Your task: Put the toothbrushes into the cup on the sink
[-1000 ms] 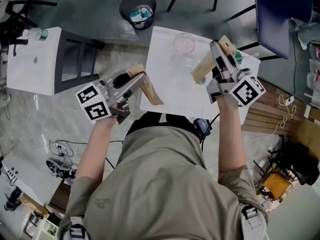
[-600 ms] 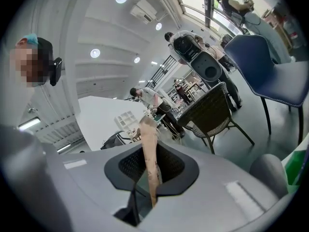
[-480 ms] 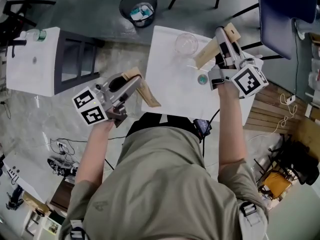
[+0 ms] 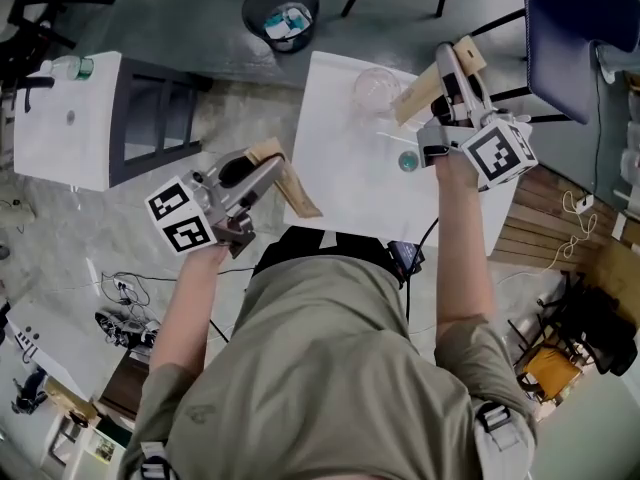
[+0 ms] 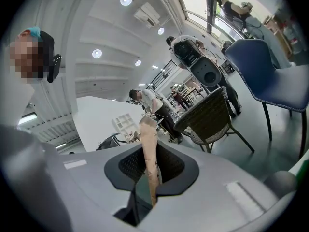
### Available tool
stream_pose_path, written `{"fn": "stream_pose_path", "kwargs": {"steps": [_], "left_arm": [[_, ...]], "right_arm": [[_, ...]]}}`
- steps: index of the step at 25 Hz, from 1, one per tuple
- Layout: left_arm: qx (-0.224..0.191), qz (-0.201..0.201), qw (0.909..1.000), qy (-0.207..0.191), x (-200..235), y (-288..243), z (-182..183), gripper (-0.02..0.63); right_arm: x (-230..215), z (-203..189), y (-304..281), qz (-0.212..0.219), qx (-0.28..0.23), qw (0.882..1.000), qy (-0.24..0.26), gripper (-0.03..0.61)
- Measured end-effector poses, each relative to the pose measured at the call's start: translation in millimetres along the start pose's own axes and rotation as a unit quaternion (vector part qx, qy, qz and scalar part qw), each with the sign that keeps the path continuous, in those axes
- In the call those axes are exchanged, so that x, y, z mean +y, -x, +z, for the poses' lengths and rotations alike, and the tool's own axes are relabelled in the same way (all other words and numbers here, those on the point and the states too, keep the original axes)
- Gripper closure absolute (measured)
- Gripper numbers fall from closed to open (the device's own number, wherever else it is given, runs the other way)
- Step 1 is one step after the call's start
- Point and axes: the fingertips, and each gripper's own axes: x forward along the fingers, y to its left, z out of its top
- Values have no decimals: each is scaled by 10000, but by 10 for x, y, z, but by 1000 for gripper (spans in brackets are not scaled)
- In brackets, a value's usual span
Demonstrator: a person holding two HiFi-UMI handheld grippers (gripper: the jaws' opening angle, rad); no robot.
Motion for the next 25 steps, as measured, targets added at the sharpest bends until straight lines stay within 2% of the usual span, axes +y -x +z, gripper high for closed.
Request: {"fn": "stream_pose_path", "kwargs": {"steps": [15,25], "left_arm": [[122,146,9997,139,95,49,-146,571],[229,241,9992,239,186,78,-261,571]], "right_arm": [[-304,-196,-299,-93,-231,9997,-76,525],[-462,-417,-365,-262,-283,9990,240,525]]}}
